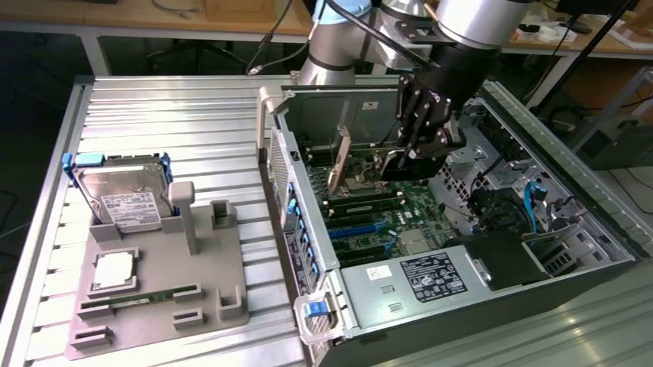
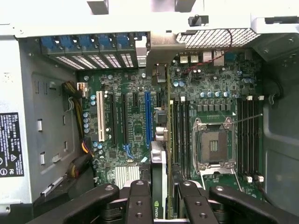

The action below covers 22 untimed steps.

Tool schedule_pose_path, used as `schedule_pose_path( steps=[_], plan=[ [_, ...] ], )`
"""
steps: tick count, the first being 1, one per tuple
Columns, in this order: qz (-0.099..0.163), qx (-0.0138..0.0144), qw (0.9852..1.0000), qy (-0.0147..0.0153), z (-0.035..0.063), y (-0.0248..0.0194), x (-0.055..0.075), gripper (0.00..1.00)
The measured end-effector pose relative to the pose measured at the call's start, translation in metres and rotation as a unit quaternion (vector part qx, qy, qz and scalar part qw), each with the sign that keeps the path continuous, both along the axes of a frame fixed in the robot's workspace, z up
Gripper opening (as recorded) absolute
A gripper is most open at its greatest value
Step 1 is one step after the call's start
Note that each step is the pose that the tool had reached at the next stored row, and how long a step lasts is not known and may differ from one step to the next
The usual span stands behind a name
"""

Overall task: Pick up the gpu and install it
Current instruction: 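Insert the gpu into the slot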

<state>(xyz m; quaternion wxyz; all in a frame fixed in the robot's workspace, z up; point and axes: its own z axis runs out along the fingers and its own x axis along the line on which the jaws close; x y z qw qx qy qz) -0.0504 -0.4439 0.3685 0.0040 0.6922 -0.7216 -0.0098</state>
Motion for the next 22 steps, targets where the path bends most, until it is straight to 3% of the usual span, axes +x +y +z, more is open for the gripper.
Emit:
schedule_pose_path(
  steps=[14, 16, 22],
  plan=[
    [0.000, 0.0001, 1.0000, -0.0007, -0.0004, 0.0001, 0.000, 0.27],
    [0.000, 0.0001, 1.0000, -0.0035, -0.0032, -0.0004, -0.001, 0.27],
    [0.002, 0.0000, 1.0000, -0.0036, -0.0139, -0.0019, -0.006, 0.27]
  ],
)
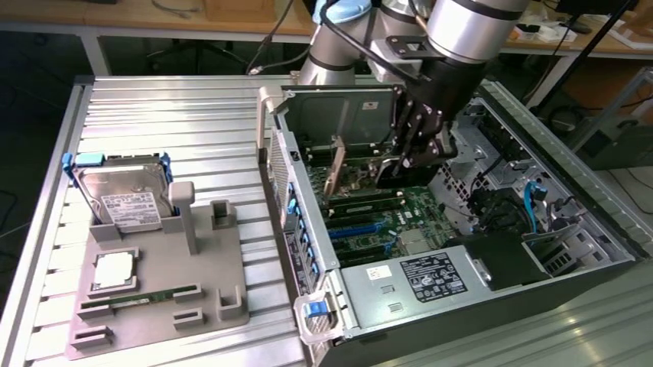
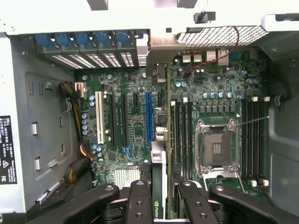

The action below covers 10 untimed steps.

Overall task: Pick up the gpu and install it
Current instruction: 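Insert the gpu into the slot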

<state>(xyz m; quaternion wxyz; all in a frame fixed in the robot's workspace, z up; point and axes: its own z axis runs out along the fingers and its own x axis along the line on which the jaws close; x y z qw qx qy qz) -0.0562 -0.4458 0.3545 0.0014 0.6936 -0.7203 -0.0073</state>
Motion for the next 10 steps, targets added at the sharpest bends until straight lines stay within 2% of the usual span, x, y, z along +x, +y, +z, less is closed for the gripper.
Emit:
schedule_pose_path(
  steps=[10],
  plan=[
    [0.001, 0.0001, 1.0000, -0.0001, -0.0200, -0.0007, -0.011, 0.27]
  ],
)
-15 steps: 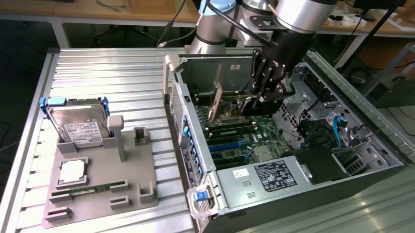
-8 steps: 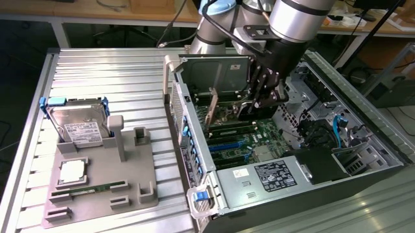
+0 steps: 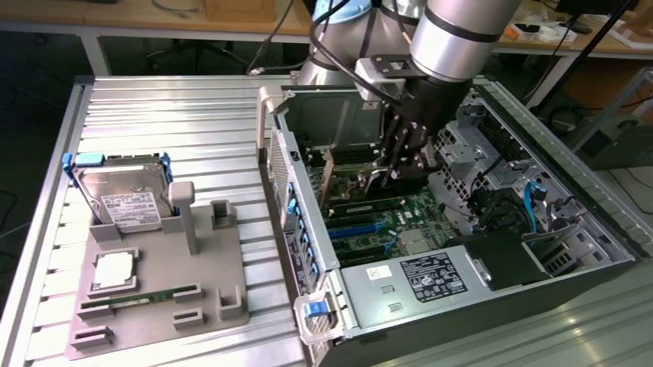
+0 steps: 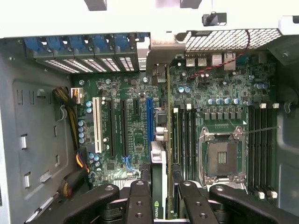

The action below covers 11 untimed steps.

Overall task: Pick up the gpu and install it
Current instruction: 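Insert the gpu into the slot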

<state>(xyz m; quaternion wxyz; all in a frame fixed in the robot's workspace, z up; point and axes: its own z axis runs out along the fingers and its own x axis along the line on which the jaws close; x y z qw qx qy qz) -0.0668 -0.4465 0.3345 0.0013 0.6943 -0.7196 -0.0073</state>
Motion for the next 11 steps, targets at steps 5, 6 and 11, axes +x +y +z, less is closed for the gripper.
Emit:
schedule_pose_path(
  steps=[5, 6, 11],
  plan=[
    [0.001, 0.0000, 1.0000, 0.0000, -0.0108, -0.0012, -0.001, 0.27],
    [0.002, -0.0001, 1.0000, 0.0000, -0.0129, -0.0020, -0.001, 0.27],
    [0.002, 0.0000, 1.0000, -0.0001, -0.0229, -0.0048, -0.002, 0.27]
  ],
)
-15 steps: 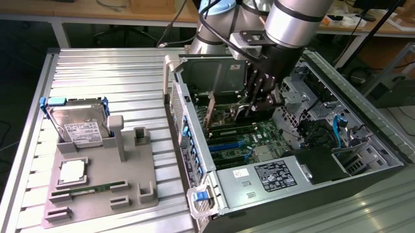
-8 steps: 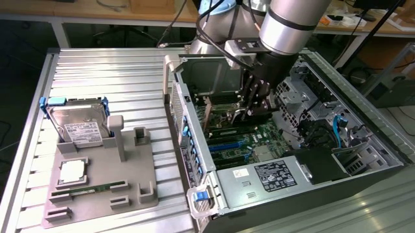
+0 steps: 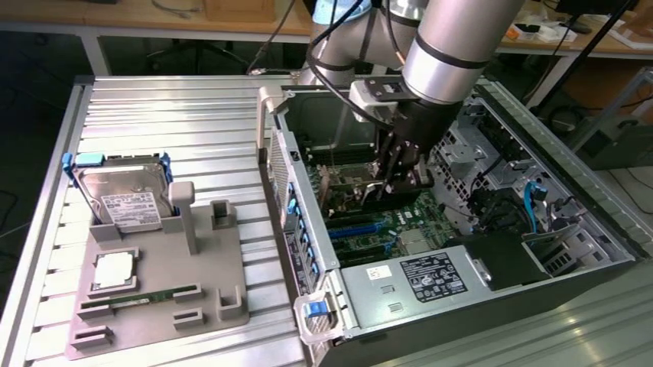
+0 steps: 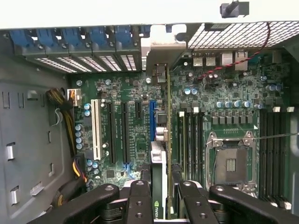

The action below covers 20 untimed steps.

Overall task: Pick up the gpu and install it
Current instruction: 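Insert the gpu into the slot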

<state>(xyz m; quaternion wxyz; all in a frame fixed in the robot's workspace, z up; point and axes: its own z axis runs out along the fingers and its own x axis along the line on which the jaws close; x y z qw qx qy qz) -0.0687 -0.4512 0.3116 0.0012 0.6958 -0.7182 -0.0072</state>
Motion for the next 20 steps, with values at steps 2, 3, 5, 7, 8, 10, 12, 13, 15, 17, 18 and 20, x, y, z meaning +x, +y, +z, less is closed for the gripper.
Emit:
schedule_pose_path(
  steps=[2, 3, 5, 7, 8, 10, 12, 13, 15, 17, 18, 20],
  plan=[
    [0.000, 0.0001, 1.0000, -0.0006, -0.0037, -0.0004, 0.000, 0.27],
    [0.000, 0.0001, 1.0000, -0.0008, -0.0053, -0.0007, 0.000, 0.27],
    [0.000, 0.0000, 1.0000, -0.0011, -0.0093, -0.0018, -0.001, 0.27],
    [0.000, 0.0000, 1.0000, -0.0013, -0.0123, -0.0020, -0.002, 0.27],
    [0.000, 0.0000, 1.0000, -0.0020, -0.0139, -0.0020, -0.004, 0.27],
    [0.000, 0.0000, 1.0000, -0.0033, -0.0159, -0.0023, -0.008, 0.27],
    [0.000, 0.0001, 1.0000, -0.0043, -0.0185, -0.0023, -0.009, 0.27],
    [0.000, 0.0000, 1.0000, -0.0049, -0.0214, -0.0025, -0.010, 0.27],
    [0.000, 0.0000, 1.0000, -0.0070, -0.0258, -0.0026, -0.014, 0.27],
    [0.000, 0.0000, 1.0000, -0.0093, -0.0300, -0.0026, -0.019, 0.27],
    [0.001, 0.0000, 0.9999, -0.0102, -0.0322, -0.0026, -0.021, 0.27],
    [0.001, 0.0001, 0.9999, -0.0101, -0.0348, -0.0026, -0.024, 0.27]
  ],
)
